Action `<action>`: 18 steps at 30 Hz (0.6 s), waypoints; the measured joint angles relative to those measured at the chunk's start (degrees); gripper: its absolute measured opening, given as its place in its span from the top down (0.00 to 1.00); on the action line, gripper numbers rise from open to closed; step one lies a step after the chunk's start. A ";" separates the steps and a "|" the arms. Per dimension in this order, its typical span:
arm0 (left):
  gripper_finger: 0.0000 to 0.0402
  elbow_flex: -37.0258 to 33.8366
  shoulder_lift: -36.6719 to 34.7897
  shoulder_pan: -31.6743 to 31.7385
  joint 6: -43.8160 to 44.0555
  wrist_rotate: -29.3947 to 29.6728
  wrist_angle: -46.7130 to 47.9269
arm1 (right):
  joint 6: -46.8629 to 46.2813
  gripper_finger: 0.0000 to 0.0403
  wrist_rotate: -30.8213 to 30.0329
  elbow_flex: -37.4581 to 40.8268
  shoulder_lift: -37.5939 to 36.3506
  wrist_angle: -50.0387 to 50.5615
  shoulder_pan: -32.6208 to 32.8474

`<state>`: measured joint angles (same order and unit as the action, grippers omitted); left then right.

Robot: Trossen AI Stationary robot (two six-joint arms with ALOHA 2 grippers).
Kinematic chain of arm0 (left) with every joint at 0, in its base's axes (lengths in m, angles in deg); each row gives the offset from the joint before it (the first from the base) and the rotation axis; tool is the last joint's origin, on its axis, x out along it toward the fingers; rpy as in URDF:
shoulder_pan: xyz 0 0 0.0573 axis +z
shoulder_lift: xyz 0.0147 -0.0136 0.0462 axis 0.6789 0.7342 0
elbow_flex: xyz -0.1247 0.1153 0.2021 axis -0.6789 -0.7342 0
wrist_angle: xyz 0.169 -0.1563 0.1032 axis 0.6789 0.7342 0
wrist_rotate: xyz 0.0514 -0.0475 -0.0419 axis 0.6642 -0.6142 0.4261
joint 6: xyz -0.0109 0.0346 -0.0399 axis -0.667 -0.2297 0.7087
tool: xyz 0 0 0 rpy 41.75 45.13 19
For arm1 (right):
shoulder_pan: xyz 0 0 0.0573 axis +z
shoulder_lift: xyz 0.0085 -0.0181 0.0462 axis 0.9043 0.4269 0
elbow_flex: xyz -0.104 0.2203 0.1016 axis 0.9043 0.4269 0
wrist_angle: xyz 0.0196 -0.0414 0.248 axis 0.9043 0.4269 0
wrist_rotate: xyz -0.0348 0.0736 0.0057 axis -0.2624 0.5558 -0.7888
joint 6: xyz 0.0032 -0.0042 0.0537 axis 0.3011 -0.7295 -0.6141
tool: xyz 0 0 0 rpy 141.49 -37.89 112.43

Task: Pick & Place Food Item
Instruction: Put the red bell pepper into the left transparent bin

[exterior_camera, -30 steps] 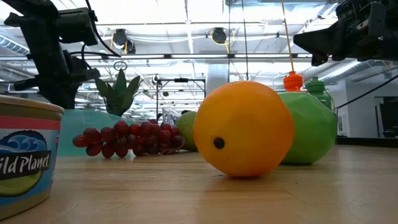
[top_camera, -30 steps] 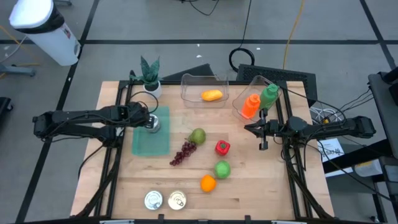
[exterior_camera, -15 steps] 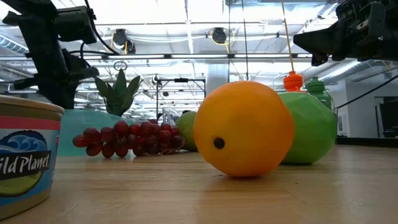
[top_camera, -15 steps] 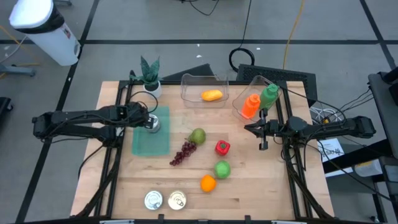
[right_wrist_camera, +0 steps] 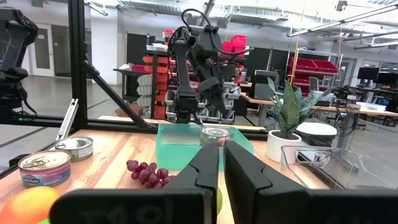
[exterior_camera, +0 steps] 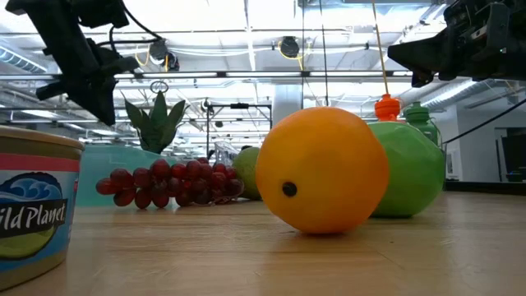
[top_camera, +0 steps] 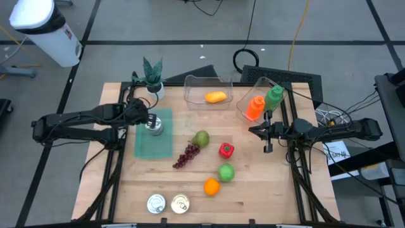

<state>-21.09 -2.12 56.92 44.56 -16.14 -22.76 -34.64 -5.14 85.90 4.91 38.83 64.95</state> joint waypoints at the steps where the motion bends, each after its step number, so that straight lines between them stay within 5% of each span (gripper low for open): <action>1: 0.95 0.00 0.00 -0.01 0.31 -0.19 -0.14 | 0.00 0.97 0.00 0.01 0.00 0.00 0.01; 13: 0.95 0.02 0.04 -8.69 -17.80 -4.09 -32.44 | 0.00 0.97 0.00 0.01 0.00 0.00 -0.01; 18: 0.95 -1.30 0.02 -16.95 -25.15 -2.70 -40.16 | 0.00 0.97 0.01 0.00 0.00 0.00 0.00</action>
<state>-22.39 -2.10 39.96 19.41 -18.84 -62.92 -34.64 -5.12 85.90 4.91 38.83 64.95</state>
